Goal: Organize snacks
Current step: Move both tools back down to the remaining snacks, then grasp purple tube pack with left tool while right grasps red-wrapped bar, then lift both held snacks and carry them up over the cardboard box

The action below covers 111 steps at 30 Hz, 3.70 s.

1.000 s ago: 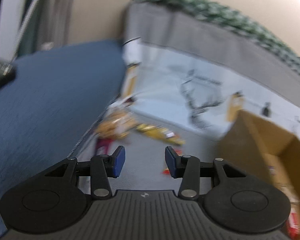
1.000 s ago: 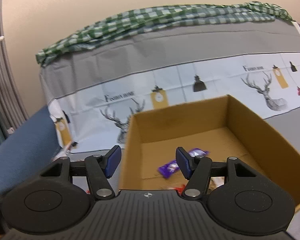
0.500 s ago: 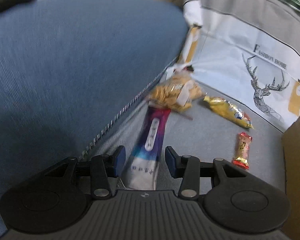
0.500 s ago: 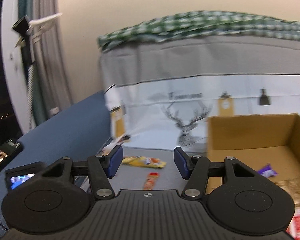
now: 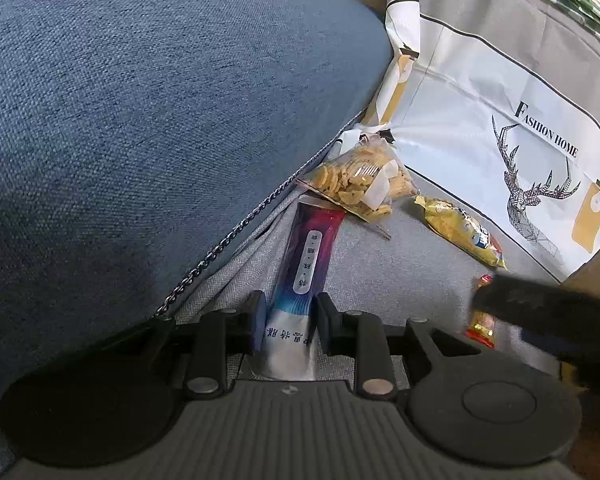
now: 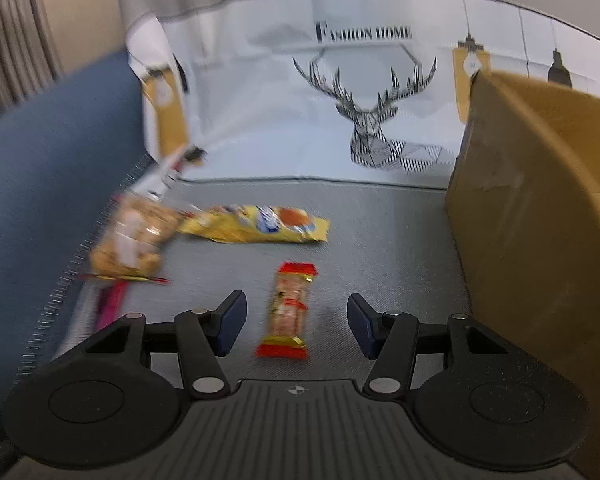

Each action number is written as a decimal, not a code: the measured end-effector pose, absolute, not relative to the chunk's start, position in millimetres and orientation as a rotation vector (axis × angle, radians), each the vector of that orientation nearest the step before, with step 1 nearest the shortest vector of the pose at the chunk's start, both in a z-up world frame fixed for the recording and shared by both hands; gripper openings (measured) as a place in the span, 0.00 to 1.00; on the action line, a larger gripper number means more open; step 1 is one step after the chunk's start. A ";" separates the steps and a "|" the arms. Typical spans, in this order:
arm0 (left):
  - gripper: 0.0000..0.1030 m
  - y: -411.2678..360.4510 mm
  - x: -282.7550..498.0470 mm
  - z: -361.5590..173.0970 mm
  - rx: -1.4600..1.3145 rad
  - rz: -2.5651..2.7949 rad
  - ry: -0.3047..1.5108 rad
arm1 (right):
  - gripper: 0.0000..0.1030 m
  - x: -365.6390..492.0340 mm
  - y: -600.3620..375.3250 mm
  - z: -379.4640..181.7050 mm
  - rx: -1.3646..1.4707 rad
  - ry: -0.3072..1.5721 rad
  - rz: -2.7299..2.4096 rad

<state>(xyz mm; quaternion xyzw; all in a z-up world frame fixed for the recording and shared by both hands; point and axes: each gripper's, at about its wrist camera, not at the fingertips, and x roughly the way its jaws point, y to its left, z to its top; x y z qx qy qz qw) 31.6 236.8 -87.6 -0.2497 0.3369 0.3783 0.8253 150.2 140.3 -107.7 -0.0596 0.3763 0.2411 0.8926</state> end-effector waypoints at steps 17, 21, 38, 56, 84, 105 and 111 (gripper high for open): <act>0.22 235.9 23.8 -85.3 -0.523 0.710 0.734 | 0.17 123.2 125.9 -83.2 -0.203 0.753 0.577; 0.19 228.2 18.4 -76.9 -0.512 0.613 0.747 | 0.17 90.4 100.7 -50.2 -0.198 0.752 0.609; 0.18 142.5 -49.1 -57.8 -0.562 0.250 0.920 | 0.17 -33.6 -20.3 -75.2 -0.213 0.881 0.656; 0.35 123.6 -37.9 -74.0 -0.410 0.291 0.907 | 0.26 -20.9 -20.7 -105.8 -0.258 0.949 0.638; 0.25 96.0 -27.6 -83.4 -0.143 0.282 0.897 | 0.18 -34.1 -19.1 -106.8 -0.366 0.881 0.623; 0.18 114.2 -42.5 -68.9 -0.299 0.280 0.839 | 0.17 -40.4 -23.3 -86.3 -0.302 0.789 0.663; 0.18 124.9 -56.7 -50.8 -0.399 0.278 0.764 | 0.17 -44.7 -25.0 -70.5 -0.257 0.726 0.699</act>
